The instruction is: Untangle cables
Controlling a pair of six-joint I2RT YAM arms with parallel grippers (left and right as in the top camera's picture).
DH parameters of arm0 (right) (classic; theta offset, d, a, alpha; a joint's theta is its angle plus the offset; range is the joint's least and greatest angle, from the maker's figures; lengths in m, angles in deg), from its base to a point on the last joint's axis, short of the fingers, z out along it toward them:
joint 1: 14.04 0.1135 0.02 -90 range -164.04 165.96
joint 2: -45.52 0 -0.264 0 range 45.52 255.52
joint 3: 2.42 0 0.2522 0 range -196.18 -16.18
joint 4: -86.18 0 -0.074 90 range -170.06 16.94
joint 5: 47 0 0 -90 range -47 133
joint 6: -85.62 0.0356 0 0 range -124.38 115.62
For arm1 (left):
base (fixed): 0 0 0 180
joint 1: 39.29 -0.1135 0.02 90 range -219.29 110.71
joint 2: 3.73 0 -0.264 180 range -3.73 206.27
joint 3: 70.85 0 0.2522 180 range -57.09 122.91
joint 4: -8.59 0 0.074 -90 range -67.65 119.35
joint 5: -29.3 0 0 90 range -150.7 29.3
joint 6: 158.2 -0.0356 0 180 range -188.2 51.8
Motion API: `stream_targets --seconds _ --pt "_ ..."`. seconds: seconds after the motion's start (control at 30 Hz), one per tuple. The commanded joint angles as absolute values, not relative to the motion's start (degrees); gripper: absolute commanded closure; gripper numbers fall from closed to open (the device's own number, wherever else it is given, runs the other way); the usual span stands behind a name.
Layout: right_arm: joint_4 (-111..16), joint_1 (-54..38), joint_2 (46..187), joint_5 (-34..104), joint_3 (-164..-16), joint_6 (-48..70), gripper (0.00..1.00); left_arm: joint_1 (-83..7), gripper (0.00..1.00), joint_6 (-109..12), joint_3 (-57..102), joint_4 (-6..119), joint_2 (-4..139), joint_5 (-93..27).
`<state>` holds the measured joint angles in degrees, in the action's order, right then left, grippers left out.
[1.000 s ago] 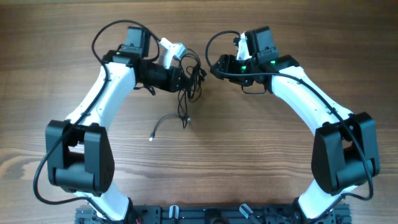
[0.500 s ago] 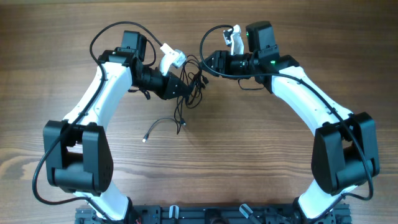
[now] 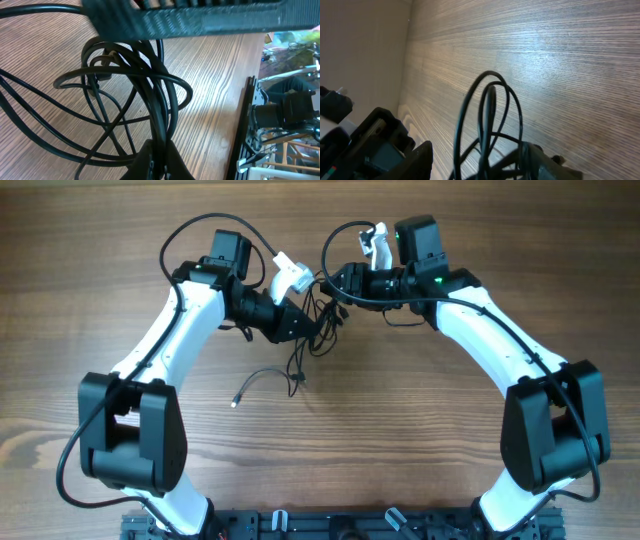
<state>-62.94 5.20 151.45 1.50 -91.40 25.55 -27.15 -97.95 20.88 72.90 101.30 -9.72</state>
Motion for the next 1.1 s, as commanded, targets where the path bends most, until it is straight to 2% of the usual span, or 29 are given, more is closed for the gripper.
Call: stream_targets --seconds 0.0,0.1,0.23,0.27,0.33,0.37,0.53,1.07 --pt "-62.5 6.3 152.0 3.3 -91.5 25.8 0.47 -25.9 0.96 -99.5 20.6 72.1 100.1 -7.5" --pt "-60.9 6.8 152.0 7.2 -91.5 25.8 0.53 -25.4 0.96 -99.4 20.6 71.5 100.1 -7.5" --pt "-57.0 6.8 152.0 16.5 -91.5 25.7 0.69 -25.4 0.96 -99.3 20.6 71.0 100.1 -7.6" --pt "-56.6 6.8 152.0 17.9 -91.5 25.7 0.74 -25.5 0.96 -99.3 20.6 71.0 100.1 -7.8" --pt "-55.6 6.6 152.0 21.2 -91.5 25.6 0.92 -26.1 0.96 -99.2 20.6 71.0 100.1 -8.3" --pt "-55.2 6.6 152.0 22.5 -91.5 25.6 0.96 -26.7 0.96 -99.0 20.6 71.0 100.1 -8.6" --pt "-53.9 6.6 152.0 26.6 -91.5 25.6 0.96 -30.7 0.96 -92.2 20.6 69.9 100.1 -8.6" --pt "-53.6 6.6 152.0 26.7 -91.5 24.1 0.96 -47.2 0.96 -74.6 20.6 64.7 100.1 -4.6"
